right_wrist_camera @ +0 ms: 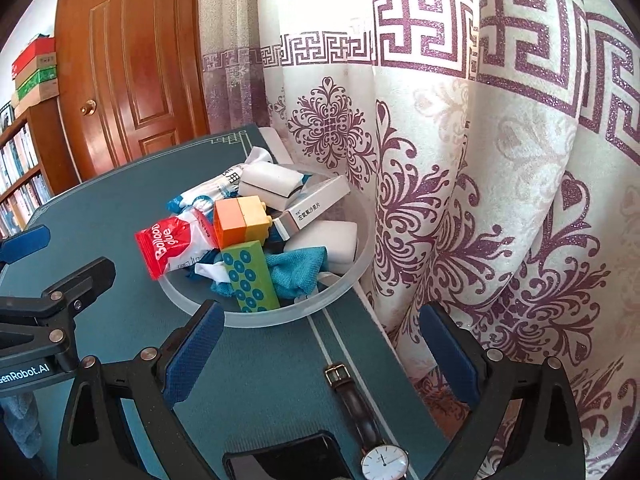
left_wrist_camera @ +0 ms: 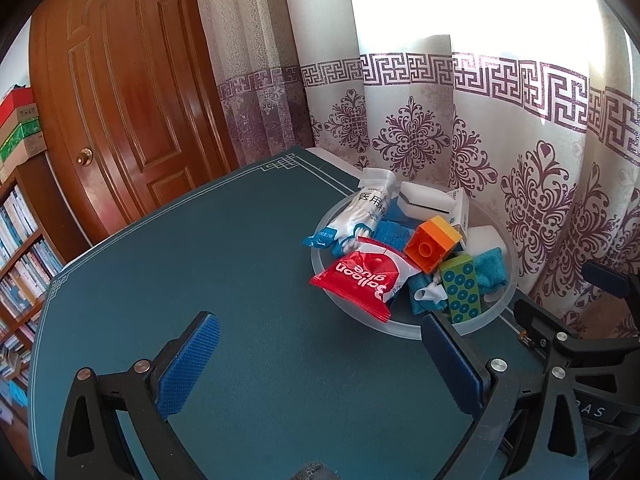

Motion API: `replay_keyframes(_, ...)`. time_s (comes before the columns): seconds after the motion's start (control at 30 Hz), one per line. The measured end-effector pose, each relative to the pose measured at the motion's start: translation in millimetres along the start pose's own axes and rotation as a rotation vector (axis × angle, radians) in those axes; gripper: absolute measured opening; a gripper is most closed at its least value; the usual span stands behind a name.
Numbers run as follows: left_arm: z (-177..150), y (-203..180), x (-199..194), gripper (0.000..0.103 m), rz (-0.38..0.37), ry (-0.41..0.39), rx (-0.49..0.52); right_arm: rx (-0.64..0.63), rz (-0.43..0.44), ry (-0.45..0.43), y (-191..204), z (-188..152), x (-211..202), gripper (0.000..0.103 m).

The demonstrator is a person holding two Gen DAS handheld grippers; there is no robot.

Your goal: Organize objects

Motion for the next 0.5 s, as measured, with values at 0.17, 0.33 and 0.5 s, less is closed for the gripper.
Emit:
replay_keyframes(0.17, -1.4, -1.0, 4.3, 0.103, -0.018, 0.012, -0.008, 0.003, -0.003, -0.007, -1.2, 0.2, 1.0, 0.099)
replay_keyframes(0.33, -0.5, -2.3, 6.9, 0.103, -0.025, 0.017, -0.01, -0.015, -0.016, -0.013, 0.2, -1.0, 1.5, 0.099)
replay_keyframes(0.5, 0.8, -4.2, 7.8, 0.103, -0.032, 0.018, -0.009, -0.014, -0.014, -0.013, 0.4, -1.6, 1.5, 0.099)
Point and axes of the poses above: each gripper's, at about its wrist camera, not at the fingertips, and x roughly the way its jaws point, y to its left, z to its top, the point moved 7 cm from there along x, roughly the way its jaws point, and after that the axes turned 13 degrees about x, right-handed, at the moved point
